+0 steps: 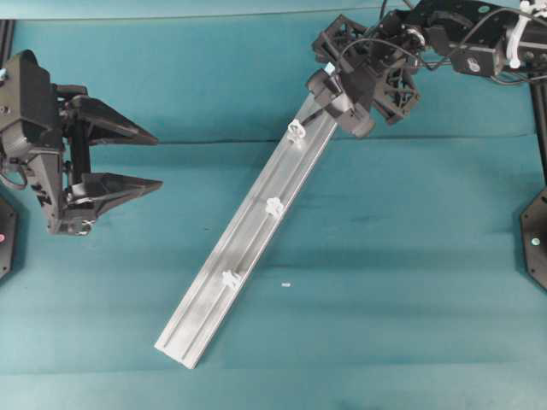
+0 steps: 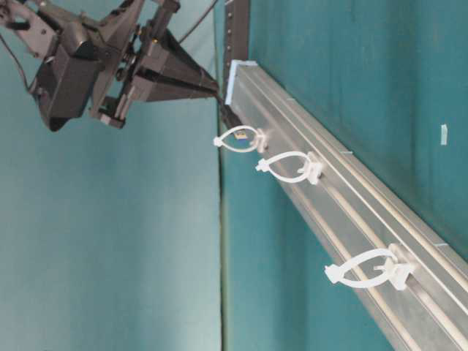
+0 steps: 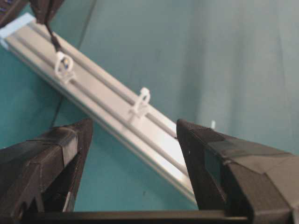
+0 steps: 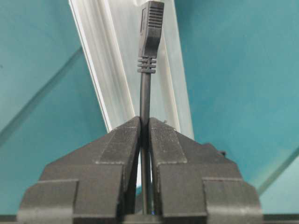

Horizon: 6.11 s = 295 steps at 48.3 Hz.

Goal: Pass the USB cable through three rings with both arms.
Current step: 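Insert the plug through the first white ring with the right gripper, then bring the left gripper to the plug beyond the first ring and grasp it, then release the right gripper and pull the cable through with the left gripper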

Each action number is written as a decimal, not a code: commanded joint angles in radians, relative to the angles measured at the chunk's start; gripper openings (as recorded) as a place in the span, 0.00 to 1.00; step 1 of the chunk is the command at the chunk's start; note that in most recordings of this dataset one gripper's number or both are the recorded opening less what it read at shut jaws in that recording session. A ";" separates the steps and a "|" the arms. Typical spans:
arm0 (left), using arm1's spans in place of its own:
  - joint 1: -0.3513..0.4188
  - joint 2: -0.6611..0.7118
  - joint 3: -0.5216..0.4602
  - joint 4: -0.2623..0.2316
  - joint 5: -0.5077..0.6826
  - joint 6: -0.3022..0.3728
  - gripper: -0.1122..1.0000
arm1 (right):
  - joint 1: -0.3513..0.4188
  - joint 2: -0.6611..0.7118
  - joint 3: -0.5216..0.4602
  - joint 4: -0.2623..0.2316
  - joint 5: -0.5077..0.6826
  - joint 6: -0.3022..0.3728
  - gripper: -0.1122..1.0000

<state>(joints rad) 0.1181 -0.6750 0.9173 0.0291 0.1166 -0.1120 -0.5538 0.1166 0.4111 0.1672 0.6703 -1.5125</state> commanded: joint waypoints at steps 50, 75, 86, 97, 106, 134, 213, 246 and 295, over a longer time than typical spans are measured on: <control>0.104 0.531 -0.178 0.000 -0.304 -0.163 0.83 | 0.023 0.014 -0.005 0.115 -0.029 -0.067 0.18; 0.120 0.704 -0.202 0.000 -0.454 -0.219 0.86 | 0.038 0.025 -0.002 0.115 -0.040 -0.069 0.18; 0.143 0.772 -0.222 0.000 -0.509 -0.219 0.86 | 0.044 0.025 -0.002 0.143 -0.057 -0.069 0.18; 0.164 0.819 -0.241 0.000 -0.526 -0.219 0.86 | 0.049 0.021 0.005 0.146 -0.057 -0.069 0.18; 0.166 0.864 -0.282 0.000 -0.528 -0.222 0.86 | 0.049 0.023 0.006 0.146 -0.061 -0.069 0.18; 0.167 0.965 -0.339 0.000 -0.548 -0.232 0.85 | 0.049 0.025 0.006 0.146 -0.061 -0.067 0.18; 0.166 0.971 -0.336 0.000 -0.586 -0.184 0.18 | 0.052 0.025 0.009 0.158 -0.058 -0.031 0.73; 0.160 0.931 -0.288 0.000 -0.580 -0.199 0.18 | 0.052 -0.006 0.018 0.155 -0.121 0.023 0.89; 0.057 0.825 -0.290 0.000 -0.430 -0.301 0.18 | 0.204 -0.092 0.041 0.149 -0.137 0.193 0.87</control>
<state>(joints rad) 0.1917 0.1764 0.6581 0.0276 -0.3175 -0.4126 -0.3590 0.0215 0.4617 0.3191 0.5507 -1.3254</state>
